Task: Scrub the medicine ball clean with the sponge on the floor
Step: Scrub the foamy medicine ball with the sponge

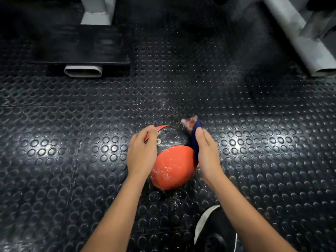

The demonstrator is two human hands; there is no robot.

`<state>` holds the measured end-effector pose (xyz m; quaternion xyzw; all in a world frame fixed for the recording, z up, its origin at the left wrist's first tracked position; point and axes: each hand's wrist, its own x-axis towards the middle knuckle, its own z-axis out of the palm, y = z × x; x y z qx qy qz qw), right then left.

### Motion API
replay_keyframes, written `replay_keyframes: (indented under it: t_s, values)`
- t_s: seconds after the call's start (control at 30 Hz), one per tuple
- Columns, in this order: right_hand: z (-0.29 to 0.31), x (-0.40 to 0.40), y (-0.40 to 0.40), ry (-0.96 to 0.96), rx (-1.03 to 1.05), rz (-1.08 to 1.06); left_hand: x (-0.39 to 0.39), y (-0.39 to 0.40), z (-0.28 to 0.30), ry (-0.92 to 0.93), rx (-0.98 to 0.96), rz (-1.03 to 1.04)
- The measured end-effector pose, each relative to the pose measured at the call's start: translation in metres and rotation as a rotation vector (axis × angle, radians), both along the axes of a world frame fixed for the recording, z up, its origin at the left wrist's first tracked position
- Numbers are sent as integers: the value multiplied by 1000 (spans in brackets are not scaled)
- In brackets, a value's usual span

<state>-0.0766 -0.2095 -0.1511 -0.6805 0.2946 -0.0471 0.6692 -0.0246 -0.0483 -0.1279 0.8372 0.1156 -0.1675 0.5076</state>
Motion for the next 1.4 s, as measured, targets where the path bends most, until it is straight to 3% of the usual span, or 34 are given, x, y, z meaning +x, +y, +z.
replay_keyframes:
  t_s: [0.13,0.27,0.33,0.4,0.5,0.57,0.6,0.7,0.8,0.93,1.03,1.23,1.3,1.4]
  values:
    - [-2,1,4,-105,-228,129,-1,-4,3,-3,45,-12]
    - [-15,12,-10,209,264,5,0,-3,0,-15,39,-13]
    - [-12,15,-16,338,337,54,1,-1,-1,-21,21,-16]
    - [-3,16,-14,250,237,63,3,0,-1,-20,9,-28]
    - [9,11,-1,-57,-24,112,5,0,0,-15,25,-38]
    - [0,4,6,-112,-199,141,5,-1,1,-15,40,-39]
    - [-6,2,6,-89,-204,115,5,-2,1,-16,47,-44]
    - [-20,6,-6,156,126,-27,3,-1,0,-28,53,-51]
    - [-14,10,-16,320,285,14,4,-1,1,-26,49,-63]
    - [9,10,-6,27,89,65,6,3,3,-16,38,-85]
    - [-7,5,2,-6,-102,78,5,3,4,-16,41,-96]
    - [-25,11,-24,400,284,43,2,1,8,-33,58,-87]
    - [-27,12,-21,442,407,40,0,0,11,6,82,5]
    - [-28,12,-6,399,413,-90,0,-6,14,221,144,161]
